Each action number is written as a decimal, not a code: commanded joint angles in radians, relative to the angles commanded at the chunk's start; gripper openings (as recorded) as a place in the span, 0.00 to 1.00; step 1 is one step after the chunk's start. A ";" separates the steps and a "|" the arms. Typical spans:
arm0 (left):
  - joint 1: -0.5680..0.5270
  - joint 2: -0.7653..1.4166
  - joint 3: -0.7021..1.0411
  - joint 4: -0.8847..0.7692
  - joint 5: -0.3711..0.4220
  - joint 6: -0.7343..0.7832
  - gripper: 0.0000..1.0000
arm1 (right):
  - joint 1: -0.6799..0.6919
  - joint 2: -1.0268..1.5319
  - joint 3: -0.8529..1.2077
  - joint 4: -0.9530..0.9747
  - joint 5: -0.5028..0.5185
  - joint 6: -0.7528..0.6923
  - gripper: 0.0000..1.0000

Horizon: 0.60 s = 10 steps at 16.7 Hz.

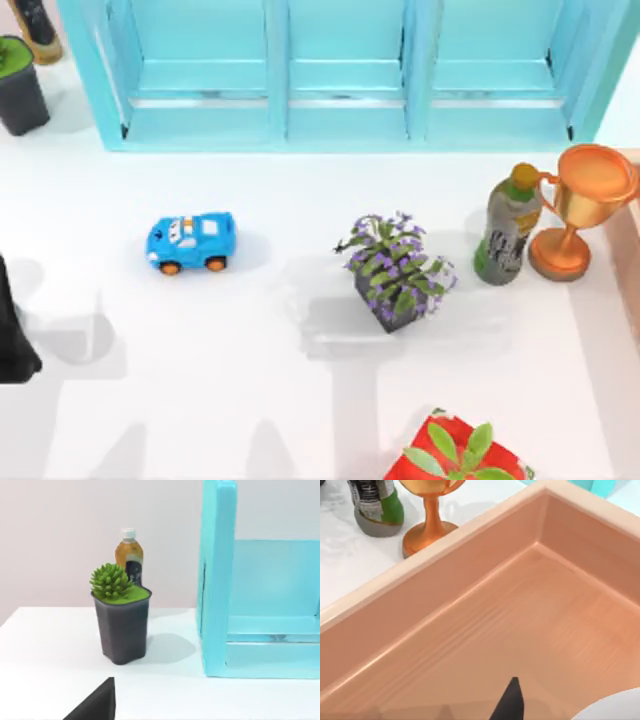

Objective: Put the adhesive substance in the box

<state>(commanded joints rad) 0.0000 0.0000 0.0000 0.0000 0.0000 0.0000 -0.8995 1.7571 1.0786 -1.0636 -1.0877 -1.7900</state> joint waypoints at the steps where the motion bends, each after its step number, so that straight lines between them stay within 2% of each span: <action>1: 0.000 0.000 0.000 0.000 0.000 0.000 1.00 | 0.000 0.000 0.000 0.000 0.000 0.000 0.00; 6: 0.000 0.000 0.000 0.000 0.000 0.000 1.00 | 0.018 0.005 -0.015 0.041 0.003 0.036 0.00; 10: 0.000 0.000 0.000 0.000 0.000 0.000 1.00 | 0.073 0.005 -0.076 0.217 0.002 0.158 0.00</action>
<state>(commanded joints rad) 0.0000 0.0000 0.0000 0.0000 0.0000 0.0000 -0.8261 1.7618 1.0029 -0.8463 -1.0854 -1.6317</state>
